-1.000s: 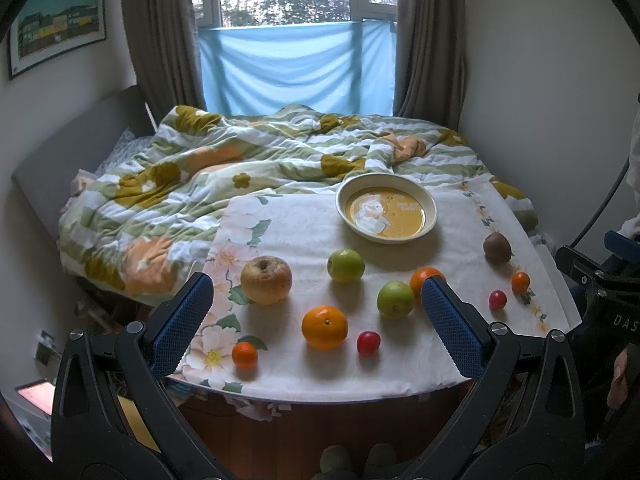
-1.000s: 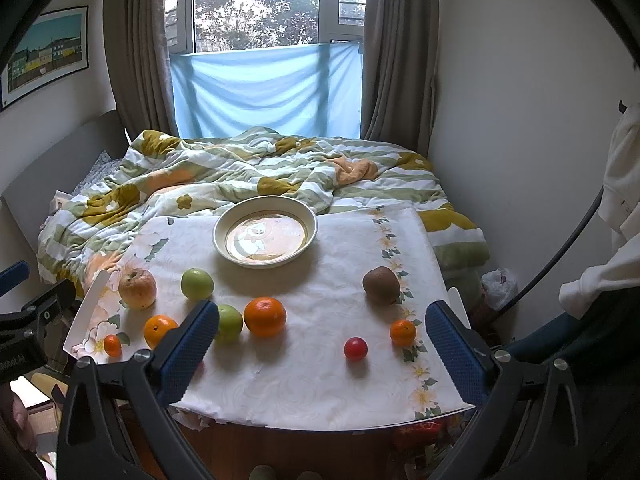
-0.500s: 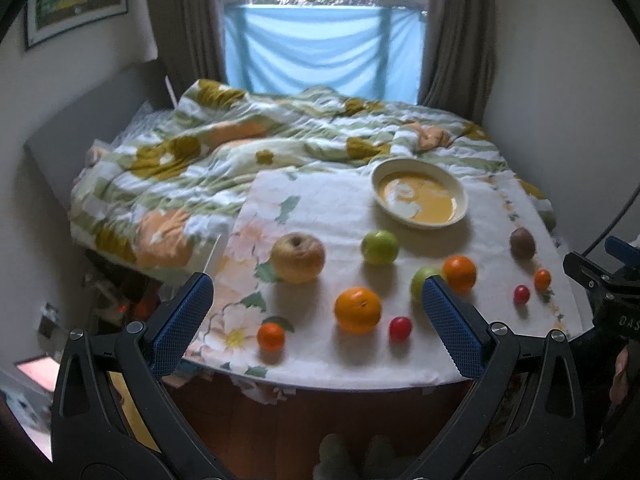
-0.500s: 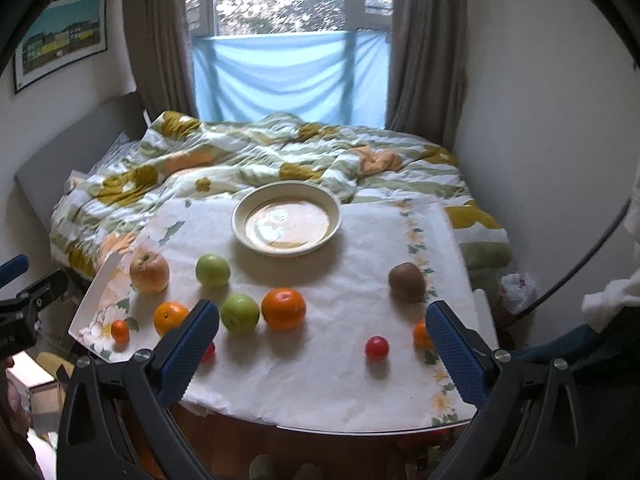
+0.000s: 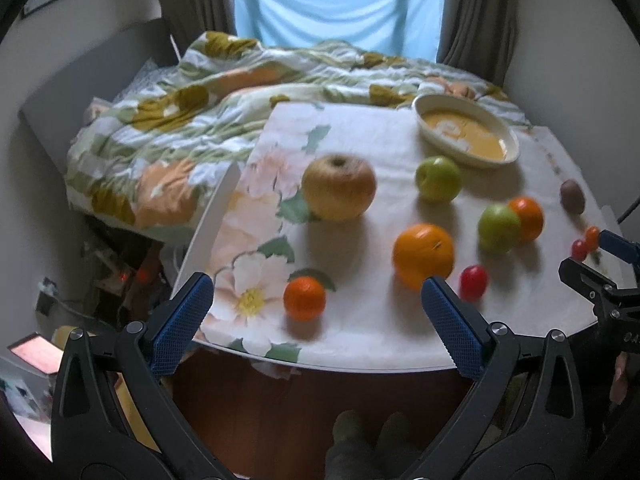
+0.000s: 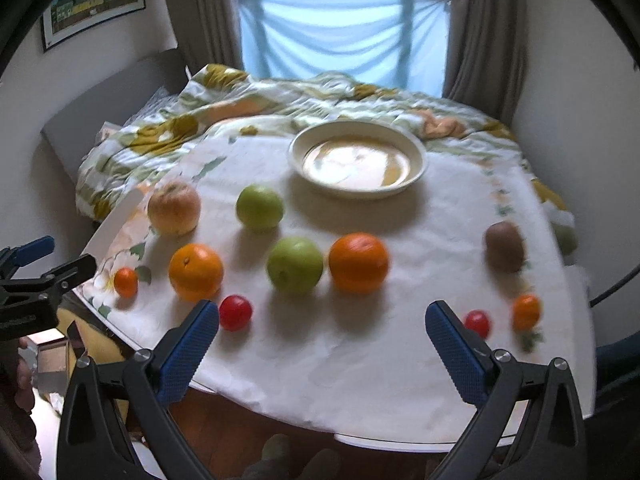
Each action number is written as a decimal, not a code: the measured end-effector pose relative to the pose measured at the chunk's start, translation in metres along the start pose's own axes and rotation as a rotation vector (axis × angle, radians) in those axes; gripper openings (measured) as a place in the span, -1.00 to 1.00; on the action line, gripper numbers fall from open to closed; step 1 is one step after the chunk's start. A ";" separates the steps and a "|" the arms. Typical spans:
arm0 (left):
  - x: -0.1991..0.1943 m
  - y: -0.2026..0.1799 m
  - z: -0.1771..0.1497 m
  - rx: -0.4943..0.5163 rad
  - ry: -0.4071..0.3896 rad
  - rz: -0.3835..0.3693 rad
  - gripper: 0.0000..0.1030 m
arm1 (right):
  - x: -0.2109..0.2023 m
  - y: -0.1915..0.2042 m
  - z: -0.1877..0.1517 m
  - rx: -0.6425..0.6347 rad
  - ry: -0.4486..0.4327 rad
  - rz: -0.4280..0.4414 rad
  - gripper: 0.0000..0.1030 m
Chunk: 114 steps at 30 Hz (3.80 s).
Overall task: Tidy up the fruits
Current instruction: 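Grasp the small tangerine with the left gripper while the right gripper grasps the red tomato, then carry the tangerine and tomato to the white bowl with both grippers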
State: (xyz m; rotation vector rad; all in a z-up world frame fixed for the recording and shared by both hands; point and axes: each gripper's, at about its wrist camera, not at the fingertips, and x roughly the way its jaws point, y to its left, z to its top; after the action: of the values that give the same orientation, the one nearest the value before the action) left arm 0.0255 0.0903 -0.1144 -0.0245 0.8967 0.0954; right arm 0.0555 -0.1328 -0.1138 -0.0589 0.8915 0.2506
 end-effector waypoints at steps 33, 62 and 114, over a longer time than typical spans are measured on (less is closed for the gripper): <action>0.082 0.012 -0.014 0.068 0.204 -0.096 -0.18 | 0.083 0.051 -0.017 -0.015 0.184 0.073 0.11; 0.045 0.000 0.041 0.102 0.106 -0.168 -0.18 | 0.041 0.045 0.030 0.000 0.078 0.057 -0.41; 0.228 -0.204 0.241 0.276 0.142 -0.257 1.00 | 0.142 -0.163 0.183 0.071 0.041 0.055 -0.41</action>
State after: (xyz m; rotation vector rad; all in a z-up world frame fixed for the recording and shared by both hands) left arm 0.3739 -0.0811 -0.1460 0.1118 1.0344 -0.2732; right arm 0.3193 -0.2357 -0.1178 0.0263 0.9427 0.2691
